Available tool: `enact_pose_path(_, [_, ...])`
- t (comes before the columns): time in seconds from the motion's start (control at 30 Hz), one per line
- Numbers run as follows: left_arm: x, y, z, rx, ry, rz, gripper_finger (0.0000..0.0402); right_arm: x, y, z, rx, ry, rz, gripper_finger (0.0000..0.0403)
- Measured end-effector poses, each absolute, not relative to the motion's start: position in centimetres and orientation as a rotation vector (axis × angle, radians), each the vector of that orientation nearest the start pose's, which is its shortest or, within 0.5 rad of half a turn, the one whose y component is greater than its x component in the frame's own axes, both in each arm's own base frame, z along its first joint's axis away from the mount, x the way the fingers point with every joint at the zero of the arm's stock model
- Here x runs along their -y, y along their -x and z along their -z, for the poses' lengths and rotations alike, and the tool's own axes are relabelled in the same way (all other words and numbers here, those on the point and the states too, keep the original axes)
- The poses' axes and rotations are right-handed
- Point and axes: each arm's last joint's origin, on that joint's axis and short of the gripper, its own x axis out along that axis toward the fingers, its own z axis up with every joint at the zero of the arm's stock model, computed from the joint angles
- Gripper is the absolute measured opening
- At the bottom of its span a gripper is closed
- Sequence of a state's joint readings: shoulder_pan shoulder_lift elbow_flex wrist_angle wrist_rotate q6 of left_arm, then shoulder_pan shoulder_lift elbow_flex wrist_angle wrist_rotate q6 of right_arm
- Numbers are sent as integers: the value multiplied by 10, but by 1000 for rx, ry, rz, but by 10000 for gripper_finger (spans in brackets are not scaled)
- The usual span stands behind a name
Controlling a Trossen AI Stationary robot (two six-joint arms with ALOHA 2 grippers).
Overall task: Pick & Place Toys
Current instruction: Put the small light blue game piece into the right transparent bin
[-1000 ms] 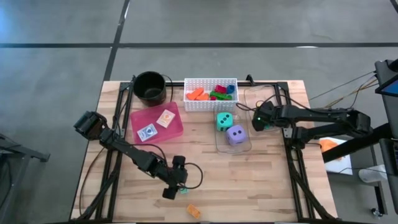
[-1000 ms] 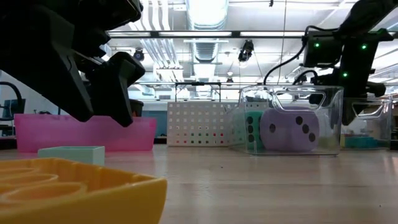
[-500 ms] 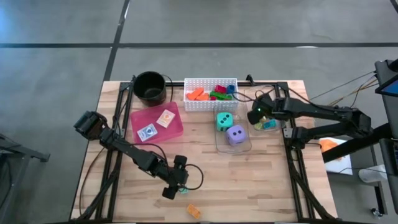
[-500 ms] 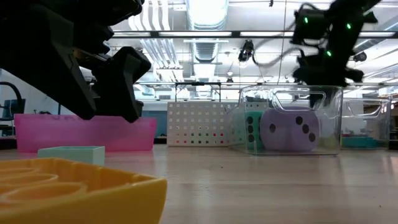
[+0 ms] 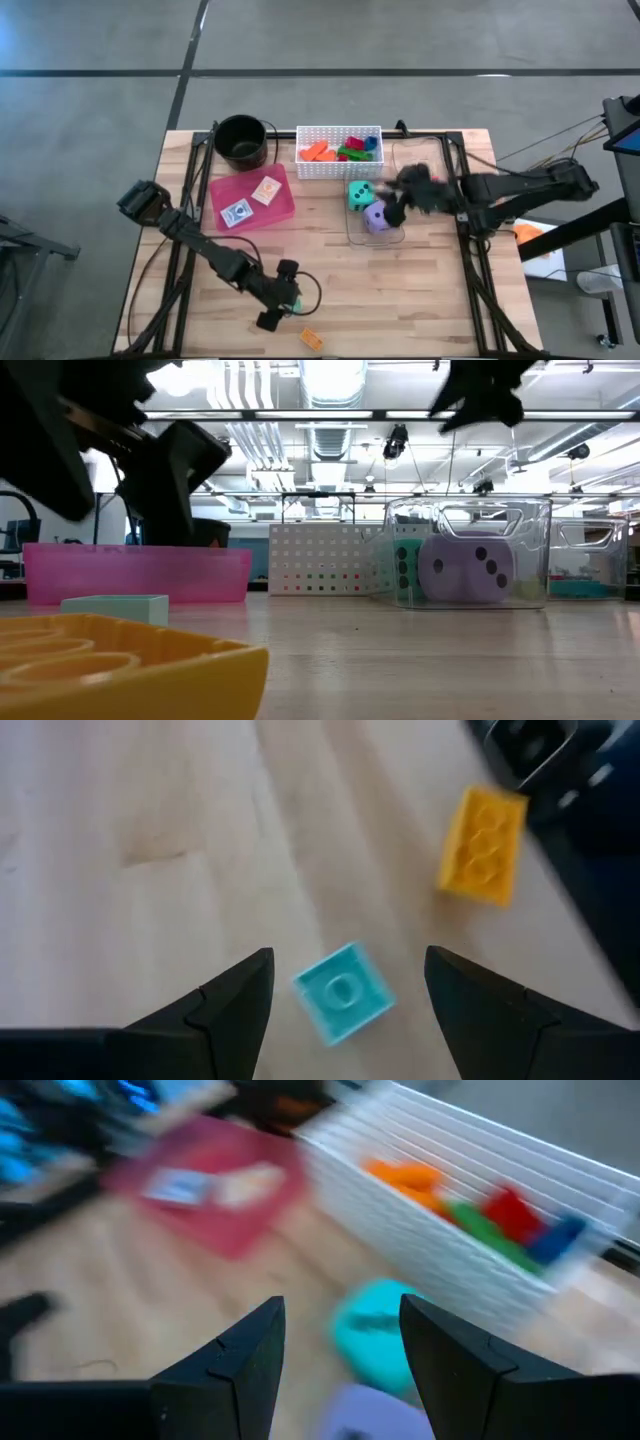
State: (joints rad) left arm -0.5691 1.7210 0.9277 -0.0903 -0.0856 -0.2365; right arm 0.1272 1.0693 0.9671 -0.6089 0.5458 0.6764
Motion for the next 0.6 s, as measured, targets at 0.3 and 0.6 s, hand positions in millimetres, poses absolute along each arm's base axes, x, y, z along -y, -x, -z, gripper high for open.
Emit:
enact_pose_path(0.3, [196,-280,-144,-854,30,177,264,-100,-233,-278,-394,-268,261,199])
enact_pose_path(0.6, [206,-271,-138,-820,26,48,264,-145,-262,-236,-416,-118,215,199])
